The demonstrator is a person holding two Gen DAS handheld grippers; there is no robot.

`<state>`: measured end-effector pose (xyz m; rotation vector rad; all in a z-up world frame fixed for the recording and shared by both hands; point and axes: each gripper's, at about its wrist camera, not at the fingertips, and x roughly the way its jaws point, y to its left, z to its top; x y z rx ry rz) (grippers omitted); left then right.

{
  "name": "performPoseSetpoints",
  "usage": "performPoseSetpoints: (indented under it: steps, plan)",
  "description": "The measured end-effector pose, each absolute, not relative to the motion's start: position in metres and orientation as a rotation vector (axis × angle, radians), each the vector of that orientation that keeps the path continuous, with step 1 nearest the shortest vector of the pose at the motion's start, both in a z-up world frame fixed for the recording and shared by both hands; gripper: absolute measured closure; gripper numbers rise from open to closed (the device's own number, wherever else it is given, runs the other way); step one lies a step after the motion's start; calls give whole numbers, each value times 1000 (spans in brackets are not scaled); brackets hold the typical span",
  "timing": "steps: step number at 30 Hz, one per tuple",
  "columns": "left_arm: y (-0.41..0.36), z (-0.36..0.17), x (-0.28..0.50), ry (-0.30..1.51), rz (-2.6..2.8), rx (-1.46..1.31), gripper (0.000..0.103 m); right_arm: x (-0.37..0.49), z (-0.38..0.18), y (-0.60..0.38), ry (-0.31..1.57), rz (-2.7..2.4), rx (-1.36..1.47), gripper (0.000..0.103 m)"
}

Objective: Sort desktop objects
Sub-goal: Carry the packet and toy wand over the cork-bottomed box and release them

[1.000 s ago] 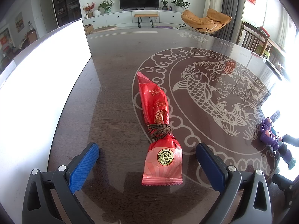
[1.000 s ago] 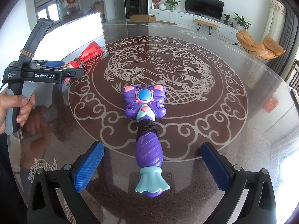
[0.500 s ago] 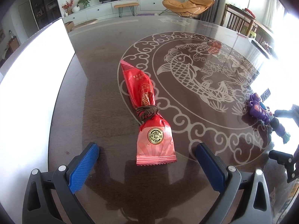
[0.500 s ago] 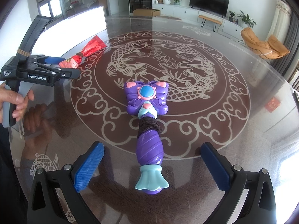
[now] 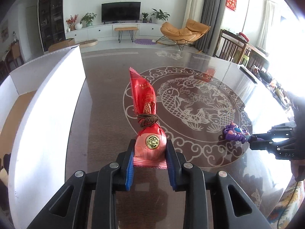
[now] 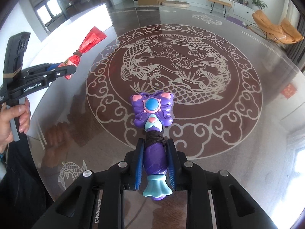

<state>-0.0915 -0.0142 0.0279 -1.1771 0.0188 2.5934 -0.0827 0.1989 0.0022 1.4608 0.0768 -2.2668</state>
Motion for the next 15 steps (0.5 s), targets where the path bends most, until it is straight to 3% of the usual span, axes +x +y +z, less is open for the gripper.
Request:
performPoseSetpoints:
  steps: [7,15]
  plan:
    - [-68,99,-58,-149,2674,-1000,74,-78,68,170,-80,-2270,1268,80]
    - [-208,125,-43,-259,2866,-1081,74,-95,144,51,-130,-2202,1005,80]
